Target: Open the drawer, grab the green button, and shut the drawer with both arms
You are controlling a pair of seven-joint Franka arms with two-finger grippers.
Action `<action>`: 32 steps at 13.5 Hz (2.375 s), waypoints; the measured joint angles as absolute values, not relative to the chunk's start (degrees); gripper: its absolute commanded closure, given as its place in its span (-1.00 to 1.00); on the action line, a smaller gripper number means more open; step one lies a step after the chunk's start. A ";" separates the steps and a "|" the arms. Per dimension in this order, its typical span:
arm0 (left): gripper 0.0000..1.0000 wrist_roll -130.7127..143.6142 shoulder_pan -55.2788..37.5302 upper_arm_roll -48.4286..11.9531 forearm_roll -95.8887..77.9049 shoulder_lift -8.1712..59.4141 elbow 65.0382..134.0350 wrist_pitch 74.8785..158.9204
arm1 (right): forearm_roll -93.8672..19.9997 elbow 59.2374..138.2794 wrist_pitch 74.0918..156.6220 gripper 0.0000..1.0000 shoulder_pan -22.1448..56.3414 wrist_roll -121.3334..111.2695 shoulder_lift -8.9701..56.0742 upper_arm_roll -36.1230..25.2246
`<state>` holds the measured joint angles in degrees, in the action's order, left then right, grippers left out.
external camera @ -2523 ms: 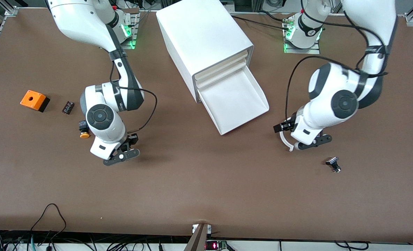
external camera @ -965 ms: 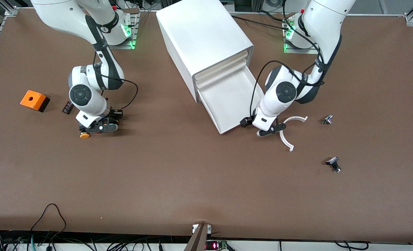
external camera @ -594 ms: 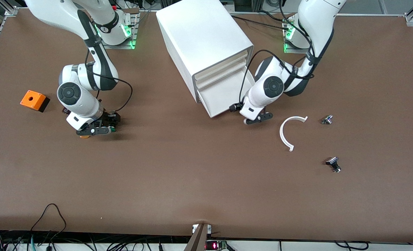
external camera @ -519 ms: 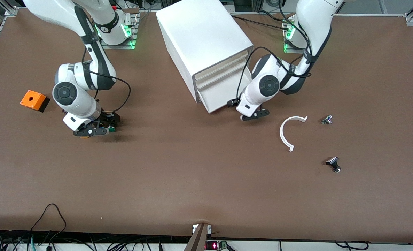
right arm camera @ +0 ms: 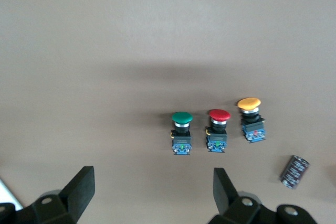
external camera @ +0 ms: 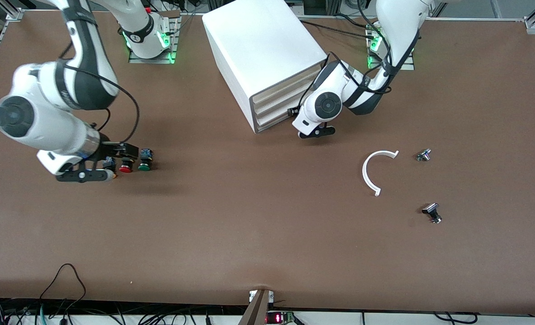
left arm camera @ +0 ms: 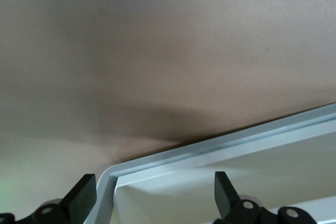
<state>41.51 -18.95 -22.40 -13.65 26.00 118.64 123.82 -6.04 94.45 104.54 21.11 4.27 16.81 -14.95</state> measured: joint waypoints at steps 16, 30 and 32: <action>-0.98 29.74 -3.14 -21.99 -13.65 11.40 113.90 123.74 | -6.21 80.53 93.47 -1.00 8.71 -2.52 15.96 -15.01; -0.98 27.04 -0.37 -3.82 -2.65 0.79 92.04 96.28 | 1.90 80.63 83.66 -1.00 3.57 -2.87 12.82 -8.41; -0.98 27.04 -0.69 -4.11 -2.65 0.86 91.99 94.88 | 3.52 80.56 81.96 -1.00 3.57 -2.87 12.13 -7.75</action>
<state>27.04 -0.69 -4.11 -2.65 0.86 91.99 94.88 3.52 80.56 81.96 3.57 -2.87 12.13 -7.75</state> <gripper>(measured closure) 0.009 0.000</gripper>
